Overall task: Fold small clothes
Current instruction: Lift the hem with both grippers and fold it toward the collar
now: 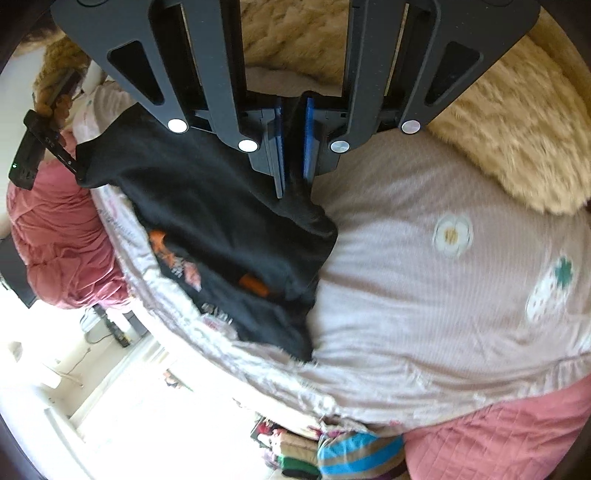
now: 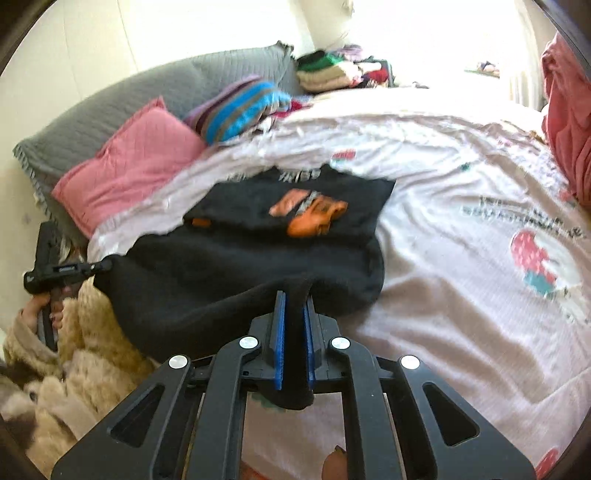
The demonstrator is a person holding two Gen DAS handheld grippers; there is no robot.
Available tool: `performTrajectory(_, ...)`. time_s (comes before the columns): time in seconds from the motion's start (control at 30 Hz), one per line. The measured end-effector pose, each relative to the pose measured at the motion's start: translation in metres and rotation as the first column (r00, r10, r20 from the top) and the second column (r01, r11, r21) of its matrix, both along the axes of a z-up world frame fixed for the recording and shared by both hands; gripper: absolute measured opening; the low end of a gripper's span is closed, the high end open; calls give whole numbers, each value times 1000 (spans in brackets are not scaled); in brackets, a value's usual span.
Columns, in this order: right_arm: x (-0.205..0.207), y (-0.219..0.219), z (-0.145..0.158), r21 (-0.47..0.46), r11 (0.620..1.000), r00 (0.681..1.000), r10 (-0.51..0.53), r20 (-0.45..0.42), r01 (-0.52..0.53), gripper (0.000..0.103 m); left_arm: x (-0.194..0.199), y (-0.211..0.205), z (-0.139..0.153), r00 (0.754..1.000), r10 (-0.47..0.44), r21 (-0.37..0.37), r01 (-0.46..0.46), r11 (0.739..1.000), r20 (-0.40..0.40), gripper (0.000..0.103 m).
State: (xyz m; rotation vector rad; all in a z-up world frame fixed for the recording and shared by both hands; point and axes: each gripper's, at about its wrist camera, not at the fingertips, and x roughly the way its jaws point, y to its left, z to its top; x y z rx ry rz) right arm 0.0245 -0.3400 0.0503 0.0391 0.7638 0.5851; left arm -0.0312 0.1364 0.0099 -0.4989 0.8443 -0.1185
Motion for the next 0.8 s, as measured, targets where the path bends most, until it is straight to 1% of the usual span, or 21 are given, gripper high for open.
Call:
performTrajectory(0.17,12,-6,16,49,997,997,-59,48,57,8,9,0,17,999,2,-3,-2,1000,42,2)
performTrajectory(0.3,19,-6,27,67,995,993,-83,89,77,8,18,3,32,997,-2,2,2,1000,72,2)
performTrajectory(0.43,28,-5,34,76,992,987,-111,112,103,8,28,6,45,995,5,5,-5,1000,99,2)
performTrajectory(0.6,39,-4,42,83,987,979,-148,141,137,8,41,4,58,994,5,42,-10,999,113,2)
performTrajectory(0.8,54,-3,48,97,982,970,-179,163,164,8,58,4,72,990,10,57,-18,998,138,2)
